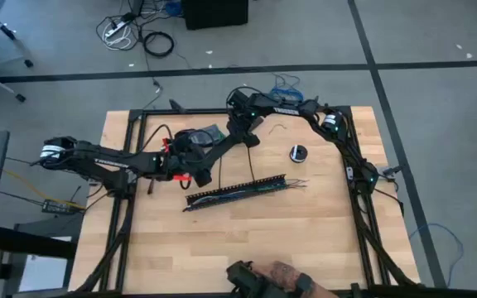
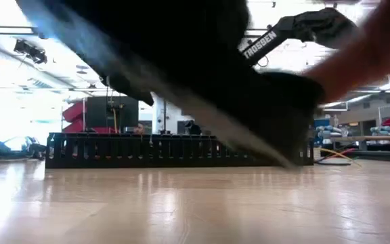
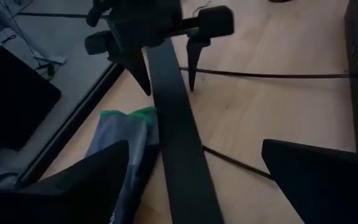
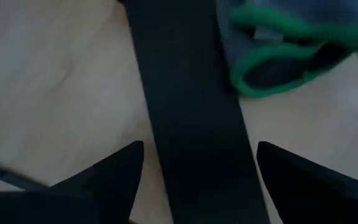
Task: Ziptie cables
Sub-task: Close the black cable duct
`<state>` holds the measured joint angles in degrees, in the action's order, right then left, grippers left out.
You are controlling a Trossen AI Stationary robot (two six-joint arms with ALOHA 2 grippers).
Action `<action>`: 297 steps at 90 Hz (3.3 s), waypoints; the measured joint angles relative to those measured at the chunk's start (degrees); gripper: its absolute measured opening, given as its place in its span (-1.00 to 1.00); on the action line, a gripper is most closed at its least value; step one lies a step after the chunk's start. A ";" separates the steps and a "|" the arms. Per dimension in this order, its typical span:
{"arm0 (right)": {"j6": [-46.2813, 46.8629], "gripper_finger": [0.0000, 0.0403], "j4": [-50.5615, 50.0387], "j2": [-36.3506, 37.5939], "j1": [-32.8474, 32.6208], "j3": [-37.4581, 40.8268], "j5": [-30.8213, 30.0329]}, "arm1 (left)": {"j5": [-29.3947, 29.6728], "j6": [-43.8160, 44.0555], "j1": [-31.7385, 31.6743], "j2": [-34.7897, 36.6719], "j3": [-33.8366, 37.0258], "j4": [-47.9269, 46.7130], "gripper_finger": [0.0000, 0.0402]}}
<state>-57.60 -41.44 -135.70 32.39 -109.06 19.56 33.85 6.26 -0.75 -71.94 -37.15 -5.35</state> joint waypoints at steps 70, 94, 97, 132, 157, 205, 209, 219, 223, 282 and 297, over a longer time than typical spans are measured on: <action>4.27 0.07 -2.40 0.11 -1.03 0.36 -0.10 | -0.65 0.07 -0.02 0.00 0.00 -0.28 0.81; 4.82 -0.02 -2.33 0.17 -1.22 0.31 -0.67 | -1.40 -0.01 -0.02 0.00 0.00 -0.32 0.81; 4.85 -0.04 -2.40 0.15 -1.22 0.31 -0.69 | -1.40 0.01 -0.02 0.00 0.00 -0.30 0.81; 5.48 -0.04 -1.98 0.47 -2.73 0.41 -3.55 | -1.40 -0.02 -0.02 0.00 0.00 -0.30 0.81; 5.52 0.17 -0.21 0.96 -4.24 0.49 -9.92 | -1.39 -0.02 -0.01 0.00 0.00 -0.32 0.81; 6.68 0.54 1.90 0.86 -3.16 0.49 -4.80 | -1.58 0.27 -0.02 0.00 0.00 -0.36 0.81; 6.62 0.54 1.86 0.97 -3.16 0.49 -4.33 | -1.60 0.29 0.00 0.00 0.00 -0.36 0.81; 6.55 0.53 1.62 1.40 -3.36 0.53 -3.05 | -1.60 0.05 -0.02 0.00 0.00 -0.36 0.81; 6.37 0.53 1.64 1.52 -3.53 0.53 -2.89 | -1.60 -0.04 0.00 0.00 0.00 -0.36 0.81; 6.55 0.53 4.12 1.77 -0.04 0.94 3.89 | -1.60 0.26 -0.02 0.00 0.00 -0.05 0.81; 6.60 0.54 2.66 1.66 0.32 2.11 4.07 | -1.61 0.66 -0.02 0.00 0.00 0.12 0.81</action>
<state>-51.00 -38.78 -134.04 32.72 -106.96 23.64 32.23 6.92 -0.78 -71.94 -37.15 -5.24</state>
